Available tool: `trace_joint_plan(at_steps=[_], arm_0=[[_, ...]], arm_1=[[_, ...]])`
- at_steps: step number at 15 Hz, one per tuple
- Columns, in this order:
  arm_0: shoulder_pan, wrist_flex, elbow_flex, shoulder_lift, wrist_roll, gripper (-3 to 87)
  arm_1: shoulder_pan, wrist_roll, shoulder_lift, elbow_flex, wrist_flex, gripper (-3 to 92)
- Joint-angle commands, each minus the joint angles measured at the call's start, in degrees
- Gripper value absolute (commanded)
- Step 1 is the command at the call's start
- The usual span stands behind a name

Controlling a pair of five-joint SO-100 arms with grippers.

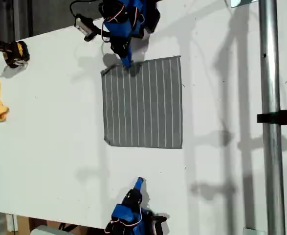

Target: Grasp corners of a towel and fold twice.

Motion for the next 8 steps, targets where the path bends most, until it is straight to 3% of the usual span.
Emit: trace_joint_plan(at_steps=[1,8], arm_0=[[-6.2,0.4,0.1,0.4,-27.7,-1.6],[-6.4,0.4,0.1,0.4,-27.5,-1.0]], arm_1=[[-5.2,-1.5,-0.1,-1.8,-0.3,-0.1],[-5.6,-1.5,-0.1,-2.8,-0.4,-0.1]])
